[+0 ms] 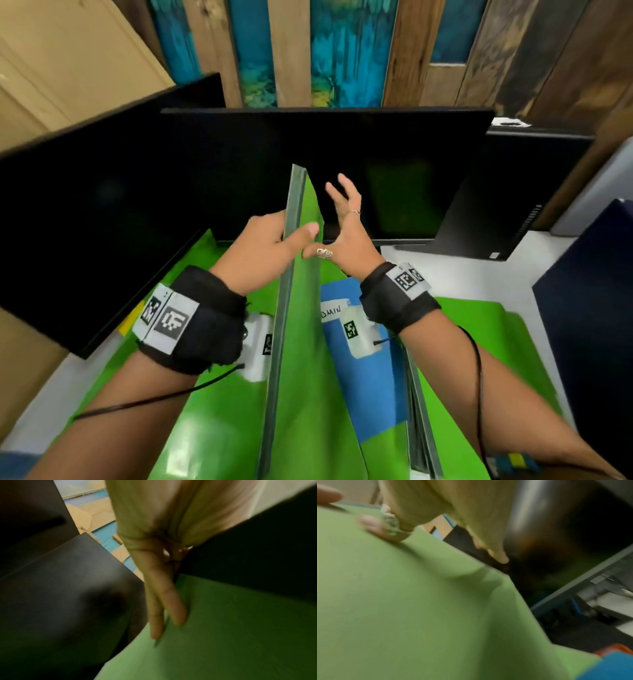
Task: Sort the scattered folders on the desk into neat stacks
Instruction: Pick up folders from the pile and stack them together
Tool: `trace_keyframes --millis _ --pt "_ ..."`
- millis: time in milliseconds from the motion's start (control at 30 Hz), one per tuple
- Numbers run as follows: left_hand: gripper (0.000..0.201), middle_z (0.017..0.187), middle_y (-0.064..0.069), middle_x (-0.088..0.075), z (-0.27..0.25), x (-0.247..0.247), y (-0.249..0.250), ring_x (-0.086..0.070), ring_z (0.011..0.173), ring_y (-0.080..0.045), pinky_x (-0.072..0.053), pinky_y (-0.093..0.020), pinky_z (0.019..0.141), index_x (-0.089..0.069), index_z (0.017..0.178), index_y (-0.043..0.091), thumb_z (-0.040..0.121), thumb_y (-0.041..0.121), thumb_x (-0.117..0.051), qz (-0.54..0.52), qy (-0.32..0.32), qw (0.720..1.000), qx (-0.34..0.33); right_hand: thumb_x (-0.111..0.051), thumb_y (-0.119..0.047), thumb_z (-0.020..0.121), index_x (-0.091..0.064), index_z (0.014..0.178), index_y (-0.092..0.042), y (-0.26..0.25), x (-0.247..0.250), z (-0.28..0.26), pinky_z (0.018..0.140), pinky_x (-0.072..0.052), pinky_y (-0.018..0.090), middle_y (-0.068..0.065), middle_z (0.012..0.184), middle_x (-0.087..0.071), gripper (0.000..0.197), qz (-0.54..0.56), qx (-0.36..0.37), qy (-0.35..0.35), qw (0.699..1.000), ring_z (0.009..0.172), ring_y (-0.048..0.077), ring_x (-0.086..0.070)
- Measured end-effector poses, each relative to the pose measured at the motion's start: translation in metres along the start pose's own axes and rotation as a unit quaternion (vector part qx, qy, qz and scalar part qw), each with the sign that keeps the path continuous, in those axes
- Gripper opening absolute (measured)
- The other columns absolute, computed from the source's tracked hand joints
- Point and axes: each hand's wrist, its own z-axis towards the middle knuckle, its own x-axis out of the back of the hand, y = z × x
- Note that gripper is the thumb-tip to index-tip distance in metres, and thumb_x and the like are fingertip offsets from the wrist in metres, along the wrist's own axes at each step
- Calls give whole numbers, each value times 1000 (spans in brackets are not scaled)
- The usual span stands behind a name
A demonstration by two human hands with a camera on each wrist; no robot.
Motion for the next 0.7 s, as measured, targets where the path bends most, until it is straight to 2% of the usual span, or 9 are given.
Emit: trace_keyframes --millis 67,133,200,267,400,467,533,633,700 --pt "28 60 -1 -50 -2 7 2 -47 56 -6 -41 -24 58 -51 70 14 94 27 -49 3 36 999 -29 -79 -13 72 -2 148 -18 2 2 -12 116 -20 29 16 154 -16 108 33 -96 104 989 143 16 -17" --pt "24 60 2 -48 -7 12 4 -45 55 2 -41 -18 57 -50 71 19 95 22 -49 -52 65 995 -55 -67 -27 84 -4 149 -18 8 10 -29 116 -27 37 14 153 -24 91 50 -199 137 969 140 21 -29" --pt "20 64 6 -44 -11 14 5 -42 58 -1 -37 -19 59 -51 74 17 93 23 -51 -147 89 983 -59 -56 -33 90 -18 147 -17 11 22 -49 99 -45 26 7 145 -41 70 73 -248 105 960 123 18 -49" --pt "19 68 1 -38 -10 10 5 -38 62 -7 -33 -24 59 -48 80 10 89 27 -51 -209 114 970 -56 -54 -22 93 -33 137 -18 10 41 -68 79 -53 15 6 132 -53 49 85 -240 99 962 102 14 -58" --pt "19 74 1 -43 5 -30 -10 -45 63 -11 -39 -21 54 -38 92 11 94 24 -51 -93 100 990 24 -68 -25 83 -38 140 -19 28 95 -97 107 -41 42 5 137 -52 65 -67 -244 144 957 124 24 -51" --pt "28 81 -4 -45 17 -67 -21 -53 68 -23 -50 -32 51 -28 98 8 94 23 -51 -59 22 992 111 -71 -34 78 -27 147 -18 42 118 -111 111 -36 44 7 144 -45 84 -168 -291 162 928 131 26 -45" --pt "32 79 -3 -42 23 -109 -29 -54 66 -24 -51 -30 43 -28 98 5 87 11 -58 -81 -65 981 165 -71 -36 79 -21 149 -14 59 137 -125 112 -34 40 11 146 -41 90 -251 -349 180 885 134 28 -41" --pt "45 100 -12 -65 26 -176 -43 -66 92 -27 -57 -40 78 -54 102 -3 62 15 -67 -107 -160 967 164 -69 -40 80 -16 149 -12 87 166 -153 109 -37 40 19 143 -43 92 -340 -439 201 807 133 35 -40" --pt "63 117 -13 -64 24 -220 -50 -62 109 -28 -51 -40 94 -51 122 4 64 19 -69 -77 -194 963 169 -70 -41 77 -15 149 -18 102 182 -173 108 -37 42 23 140 -44 93 -365 -491 212 762 131 38 -40"
